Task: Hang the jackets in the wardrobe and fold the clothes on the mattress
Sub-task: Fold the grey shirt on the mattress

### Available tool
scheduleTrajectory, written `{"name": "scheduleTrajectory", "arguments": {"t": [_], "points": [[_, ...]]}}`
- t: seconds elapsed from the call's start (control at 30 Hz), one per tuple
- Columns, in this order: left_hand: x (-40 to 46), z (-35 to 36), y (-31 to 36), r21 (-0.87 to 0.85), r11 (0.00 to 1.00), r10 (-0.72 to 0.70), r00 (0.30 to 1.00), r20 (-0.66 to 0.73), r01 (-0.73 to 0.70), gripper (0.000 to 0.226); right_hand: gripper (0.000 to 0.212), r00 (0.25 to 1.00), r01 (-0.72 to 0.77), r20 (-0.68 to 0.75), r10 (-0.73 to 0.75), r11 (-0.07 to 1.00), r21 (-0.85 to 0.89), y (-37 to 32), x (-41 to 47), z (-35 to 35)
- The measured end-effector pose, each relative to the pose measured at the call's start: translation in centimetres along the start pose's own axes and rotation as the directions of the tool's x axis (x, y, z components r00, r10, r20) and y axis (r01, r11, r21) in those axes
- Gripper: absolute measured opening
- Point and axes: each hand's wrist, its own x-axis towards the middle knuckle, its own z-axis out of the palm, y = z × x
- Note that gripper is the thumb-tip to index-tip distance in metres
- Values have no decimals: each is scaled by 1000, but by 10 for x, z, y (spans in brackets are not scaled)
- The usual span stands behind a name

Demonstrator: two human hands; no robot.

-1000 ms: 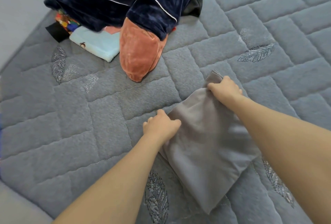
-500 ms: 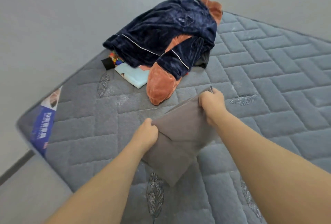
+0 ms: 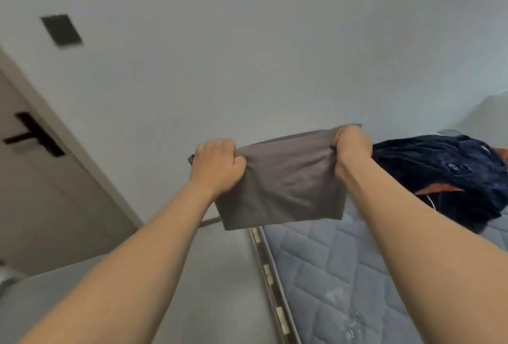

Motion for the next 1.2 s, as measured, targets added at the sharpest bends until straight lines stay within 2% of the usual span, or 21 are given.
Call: {"name": "scheduleTrajectory", "arguments": {"t": [0.03, 0.1, 0.2, 0.27, 0.4, 0.5, 0.6, 0.77, 0.93, 1.03, 1.2], "points": [[-8, -19, -28, 13, 998, -55, 998, -14, 55, 25, 25, 1000, 7, 19, -6, 999, -33, -6, -14, 26], [-32, -57, -88, 52, 985, -165, 985, -45, 167, 24, 15, 997, 9, 75, -13, 999, 43, -16, -48, 88], [-75, -105, -170, 126, 957, -253, 964, -81, 262, 21, 22, 984, 27, 171, -42, 996, 91, -31, -119, 175], [-103, -138, -216, 183, 936, -281, 951, -126, 301, 27, 17, 966, 27, 252, -54, 994, 108, -36, -161, 218], [-164, -205, -272, 346, 830, -373, 896, -241, 438, 38, 31, 920, 45, 379, -98, 988, 147, -44, -238, 287], [-211, -252, -284, 419, 718, -477, 832, -284, 555, 34, 19, 859, 36, 501, -105, 989, 146, -53, -299, 314], [-256, -298, -284, 491, 589, -555, 763, -332, 642, 39, 14, 772, 18, 623, -130, 983, 182, -60, -357, 326], [-340, -364, -270, 550, 421, -591, 678, -437, 721, 59, 25, 628, 8, 763, -156, 981, 194, -61, -451, 332], [-439, -427, -241, 595, 224, -629, 581, -517, 772, 46, 28, 510, 31, 842, -177, 982, 188, -45, -563, 315], [-509, -472, -231, 571, 79, -654, 475, -589, 817, 45, 17, 395, 49, 887, -237, 970, 238, -41, -646, 291], [-620, -546, -223, 498, -147, -624, 310, -717, 854, 36, 26, 148, 73, 890, -432, 902, 426, -36, -780, 252]]}}
